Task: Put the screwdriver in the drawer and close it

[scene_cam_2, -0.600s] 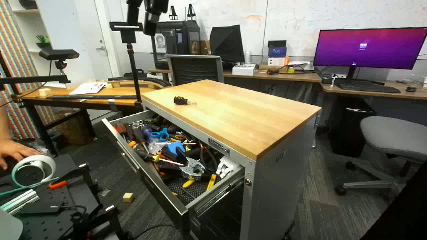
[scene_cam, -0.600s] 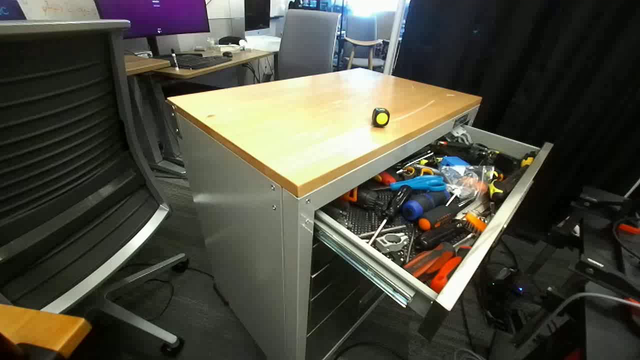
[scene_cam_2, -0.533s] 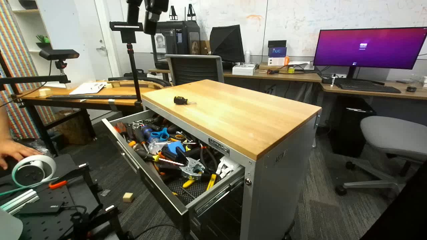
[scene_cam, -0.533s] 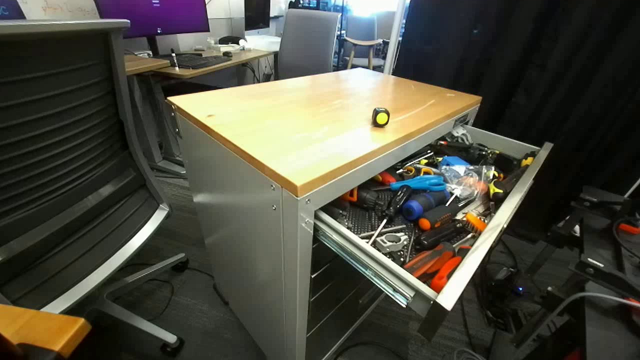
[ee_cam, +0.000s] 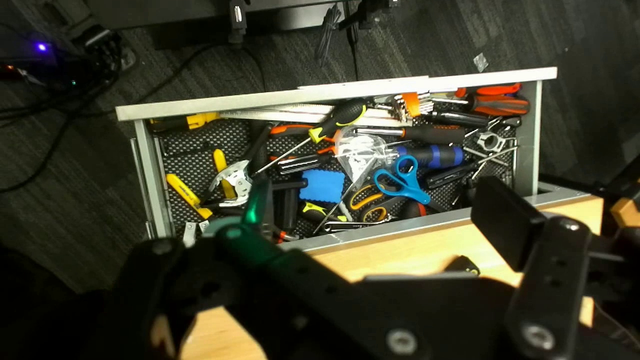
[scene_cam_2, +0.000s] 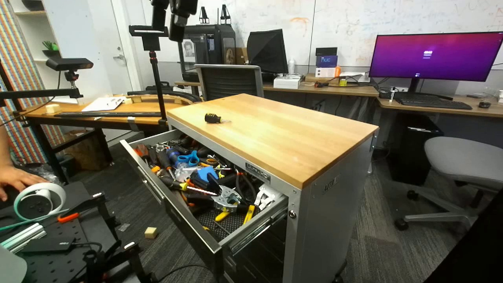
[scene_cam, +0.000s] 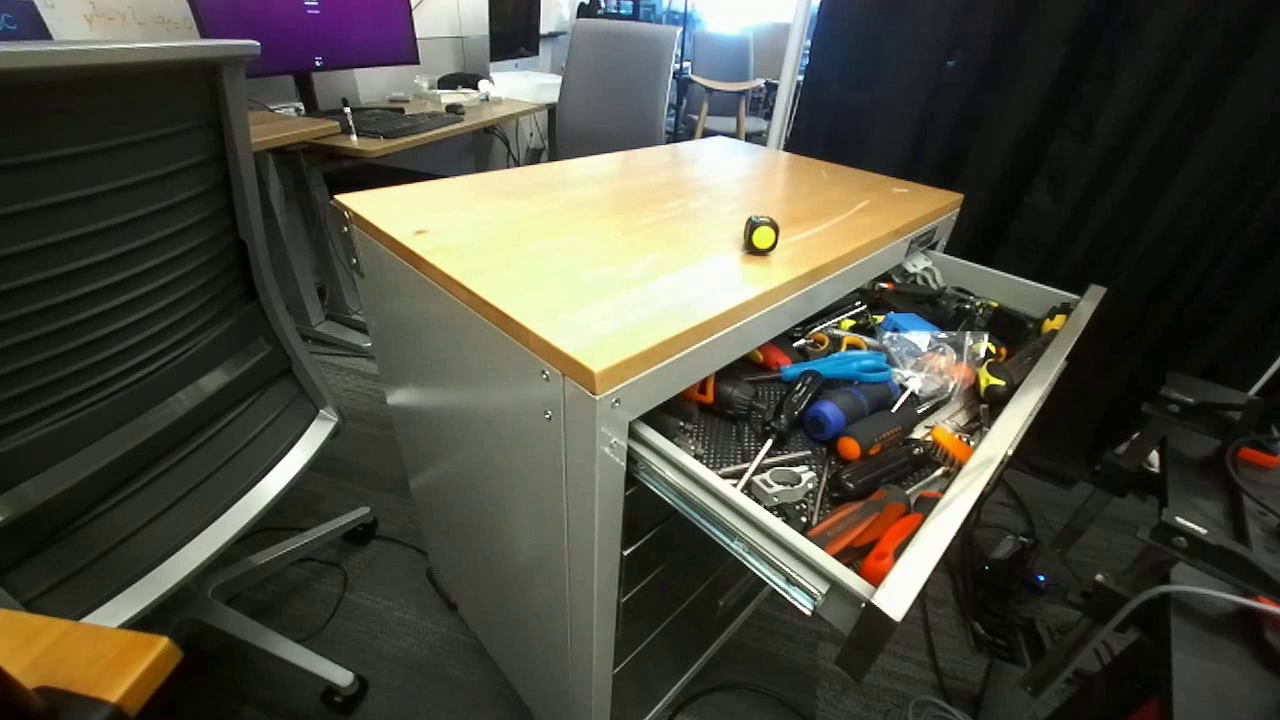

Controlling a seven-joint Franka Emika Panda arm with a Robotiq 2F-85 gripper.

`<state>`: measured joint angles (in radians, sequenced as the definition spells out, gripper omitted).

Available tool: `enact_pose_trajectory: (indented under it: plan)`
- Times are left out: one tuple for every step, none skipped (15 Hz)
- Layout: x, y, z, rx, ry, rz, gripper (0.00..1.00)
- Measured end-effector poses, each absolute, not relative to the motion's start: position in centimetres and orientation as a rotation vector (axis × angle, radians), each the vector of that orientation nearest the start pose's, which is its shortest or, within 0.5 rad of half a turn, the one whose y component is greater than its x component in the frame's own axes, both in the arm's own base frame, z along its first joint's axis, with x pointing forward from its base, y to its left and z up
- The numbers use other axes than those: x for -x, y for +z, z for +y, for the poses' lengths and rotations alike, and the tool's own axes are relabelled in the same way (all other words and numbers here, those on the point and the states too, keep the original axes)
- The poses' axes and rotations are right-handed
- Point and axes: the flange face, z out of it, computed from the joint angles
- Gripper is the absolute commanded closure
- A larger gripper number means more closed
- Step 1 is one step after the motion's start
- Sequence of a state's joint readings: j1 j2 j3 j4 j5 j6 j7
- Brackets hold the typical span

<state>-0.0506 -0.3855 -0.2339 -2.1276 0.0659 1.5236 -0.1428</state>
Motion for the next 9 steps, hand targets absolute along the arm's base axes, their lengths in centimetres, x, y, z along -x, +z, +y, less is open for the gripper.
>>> enact_pose_trajectory:
  plan:
    - [-40.2, 54.2, -11.5, 2.937, 0.282, 0.246, 0.0]
    - [-40.9, 53.9, -10.5, 2.952, 0.274, 0.306, 0.0]
    - [-42.0, 53.4, -8.9, 2.972, 0.267, 0.354, 0.0]
    - [-43.2, 52.6, -6.8, 2.996, 0.255, 0.394, 0.0]
    - [-44.5, 51.7, -4.5, 3.018, 0.244, 0.428, 0.0]
    - [-45.8, 50.5, -2.1, 3.036, 0.237, 0.461, 0.0]
    - [-47.0, 49.1, 0.2, 3.051, 0.239, 0.489, 0.0]
    - [-48.1, 47.5, 2.4, 3.061, 0.248, 0.513, 0.0]
    - [-49.2, 45.8, 4.5, 3.068, 0.263, 0.54, 0.0]
